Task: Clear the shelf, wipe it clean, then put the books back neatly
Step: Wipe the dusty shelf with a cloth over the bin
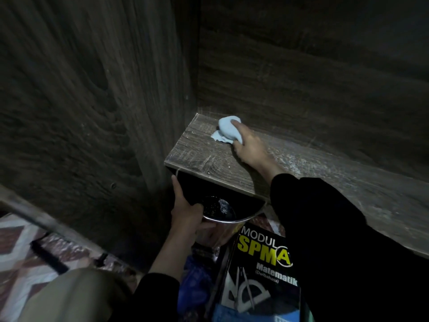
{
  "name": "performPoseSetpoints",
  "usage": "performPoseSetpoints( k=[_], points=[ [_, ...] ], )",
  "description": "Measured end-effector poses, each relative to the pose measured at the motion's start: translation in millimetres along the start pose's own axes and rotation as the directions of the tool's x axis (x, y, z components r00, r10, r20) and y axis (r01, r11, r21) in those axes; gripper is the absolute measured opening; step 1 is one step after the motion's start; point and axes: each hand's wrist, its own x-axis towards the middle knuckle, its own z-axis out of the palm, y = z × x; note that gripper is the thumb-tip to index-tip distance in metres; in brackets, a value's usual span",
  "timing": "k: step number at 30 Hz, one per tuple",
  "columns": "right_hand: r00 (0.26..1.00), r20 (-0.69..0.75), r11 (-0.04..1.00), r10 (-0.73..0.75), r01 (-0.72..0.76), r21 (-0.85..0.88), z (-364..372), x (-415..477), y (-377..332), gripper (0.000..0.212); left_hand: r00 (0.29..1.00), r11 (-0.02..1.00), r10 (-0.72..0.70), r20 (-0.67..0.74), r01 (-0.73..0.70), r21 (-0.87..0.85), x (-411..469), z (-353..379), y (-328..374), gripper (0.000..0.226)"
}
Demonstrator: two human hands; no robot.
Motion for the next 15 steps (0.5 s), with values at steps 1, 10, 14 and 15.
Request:
performPoseSetpoints(
  k=[1,10,14,15],
  points=[
    [1.0,0.027,0.999,-0.012,0.012,0.03,0,-1,-3,0.059,1.0,1.0,0.0,0.001,0.0,-0.003,0,0,0,0.098],
    [0.953,0.133,0.953,-0.271,0.246,0.177,2,-72,-24,0.054,1.0,1.0,0.001,-0.017,-0.002,-0.011,-2,3,2,0.096],
    [0.944,0.139,0.921,-0.298,0.246,0.302,-3,-100,-29,0.051,1.0,1.0,0.008,-0.019,-0.008,-0.004,-3,2,2,0.096],
    [0.952,0.15,0.908,-0.268,0.197,0.37,-6,-103,-29,0.051,1.0,1.0,0.01,-0.018,-0.01,-0.007,-3,2,2,0.095]
  ],
)
